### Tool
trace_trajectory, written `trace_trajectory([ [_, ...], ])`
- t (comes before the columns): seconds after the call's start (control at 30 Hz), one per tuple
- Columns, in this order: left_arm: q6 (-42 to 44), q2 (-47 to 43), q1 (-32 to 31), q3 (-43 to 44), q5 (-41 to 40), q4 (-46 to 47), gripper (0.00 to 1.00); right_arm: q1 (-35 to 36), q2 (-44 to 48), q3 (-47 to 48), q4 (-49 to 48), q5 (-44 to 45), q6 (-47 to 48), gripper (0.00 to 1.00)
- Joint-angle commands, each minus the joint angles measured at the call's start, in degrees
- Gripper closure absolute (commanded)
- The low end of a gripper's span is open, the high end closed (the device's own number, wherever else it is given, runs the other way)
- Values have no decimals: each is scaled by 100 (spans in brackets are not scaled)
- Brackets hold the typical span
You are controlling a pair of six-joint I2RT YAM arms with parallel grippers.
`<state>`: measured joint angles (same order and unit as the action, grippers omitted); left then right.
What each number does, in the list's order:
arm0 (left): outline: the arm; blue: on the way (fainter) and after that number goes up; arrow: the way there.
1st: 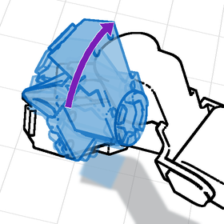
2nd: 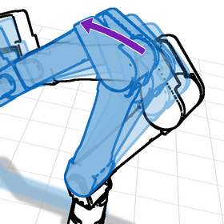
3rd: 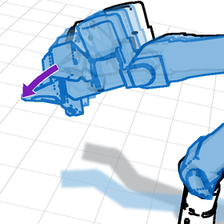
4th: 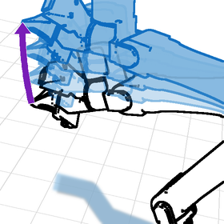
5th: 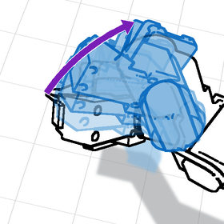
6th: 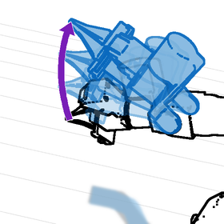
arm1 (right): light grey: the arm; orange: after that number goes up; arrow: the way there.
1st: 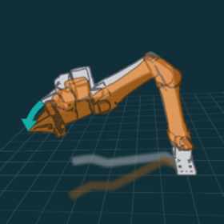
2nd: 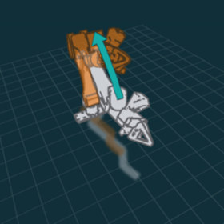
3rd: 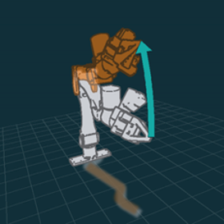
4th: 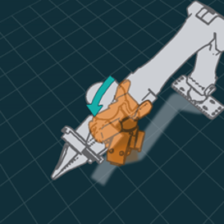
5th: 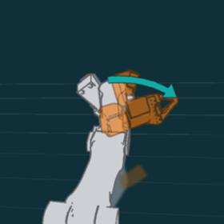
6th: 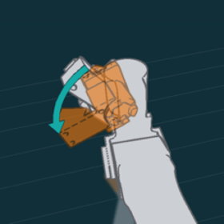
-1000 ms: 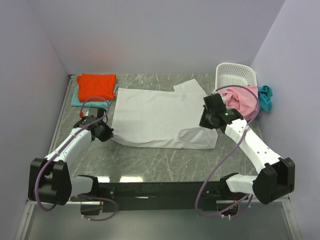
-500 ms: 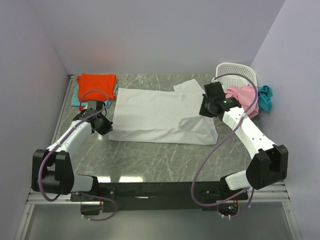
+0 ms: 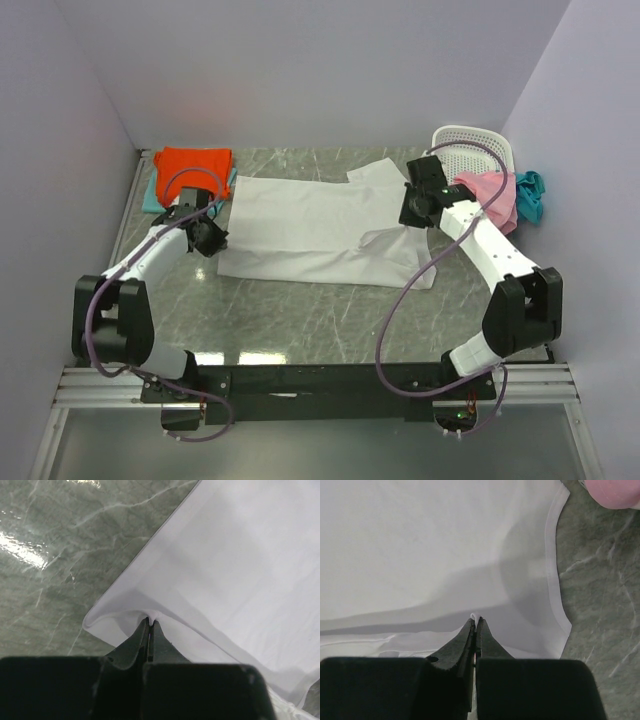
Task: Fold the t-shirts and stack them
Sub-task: Fold the tshirt
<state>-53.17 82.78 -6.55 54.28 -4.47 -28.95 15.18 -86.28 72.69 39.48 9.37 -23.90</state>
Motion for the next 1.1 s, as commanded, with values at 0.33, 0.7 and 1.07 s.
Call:
trace_trajectory([
  [0.33,298,871,22,873,-247,188,99,-235,-591,580,-20,83,140,100],
  [0.7,483,1539,22,1330,-317,135,99,-305,-1328,1028,-371,135,992,100],
  [1.07,456,1856,22,1813,-607,-57,44,-314,-2814,2644,-285,319,1785,65],
])
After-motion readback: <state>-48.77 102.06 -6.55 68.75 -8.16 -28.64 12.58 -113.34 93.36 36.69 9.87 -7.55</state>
